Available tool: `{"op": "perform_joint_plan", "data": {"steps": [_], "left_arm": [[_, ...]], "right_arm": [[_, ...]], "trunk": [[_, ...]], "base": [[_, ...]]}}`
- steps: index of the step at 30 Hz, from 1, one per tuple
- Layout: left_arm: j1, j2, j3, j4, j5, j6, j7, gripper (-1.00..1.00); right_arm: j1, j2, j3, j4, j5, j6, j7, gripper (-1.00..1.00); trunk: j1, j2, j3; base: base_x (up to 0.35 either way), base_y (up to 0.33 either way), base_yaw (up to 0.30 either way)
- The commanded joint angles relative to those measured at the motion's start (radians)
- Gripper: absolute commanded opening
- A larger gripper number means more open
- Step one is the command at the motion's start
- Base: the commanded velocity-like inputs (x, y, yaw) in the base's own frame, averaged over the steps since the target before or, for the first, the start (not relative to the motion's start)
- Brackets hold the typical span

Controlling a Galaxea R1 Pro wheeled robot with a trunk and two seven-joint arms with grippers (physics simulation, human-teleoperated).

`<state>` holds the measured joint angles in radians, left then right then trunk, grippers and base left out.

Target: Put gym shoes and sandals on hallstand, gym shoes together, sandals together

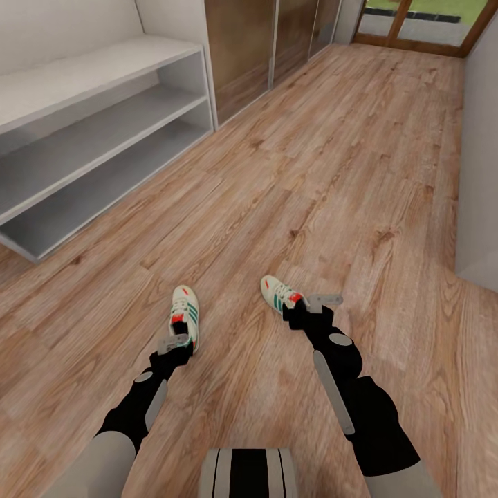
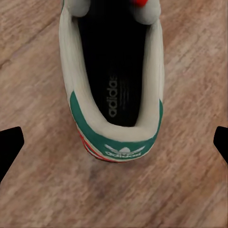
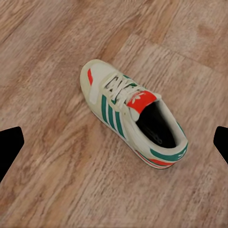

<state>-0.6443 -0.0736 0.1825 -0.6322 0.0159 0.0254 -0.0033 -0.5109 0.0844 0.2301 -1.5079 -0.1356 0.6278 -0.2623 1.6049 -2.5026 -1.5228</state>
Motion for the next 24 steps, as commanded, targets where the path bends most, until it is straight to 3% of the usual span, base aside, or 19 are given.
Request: {"op": "perform_joint_plan", "data": {"steps": [1,19,24], "left_arm": [[0.000,0.000,0.000,-0.001,0.000,-0.001,0.000,1.00],[0.000,0.000,0.002,-0.003,0.000,-0.009,0.003,1.00],[0.000,0.000,0.002,-0.003,0.001,-0.009,0.005,1.00]], "right_arm": [[0.000,0.000,0.000,0.000,0.000,0.000,0.000,1.00],[0.000,0.000,0.000,0.000,0.000,0.000,0.000,1.00],[0.000,0.000,0.000,0.000,-0.001,0.000,0.000,1.00]], "trunk": [[0.000,0.000,0.000],[0.000,0.000,0.000],[0.002,-0.001,-0.019]], "base": [[0.172,-0.052,0.000],[0.047,-0.014,0.000],[0.000,0.000,0.000]]}}
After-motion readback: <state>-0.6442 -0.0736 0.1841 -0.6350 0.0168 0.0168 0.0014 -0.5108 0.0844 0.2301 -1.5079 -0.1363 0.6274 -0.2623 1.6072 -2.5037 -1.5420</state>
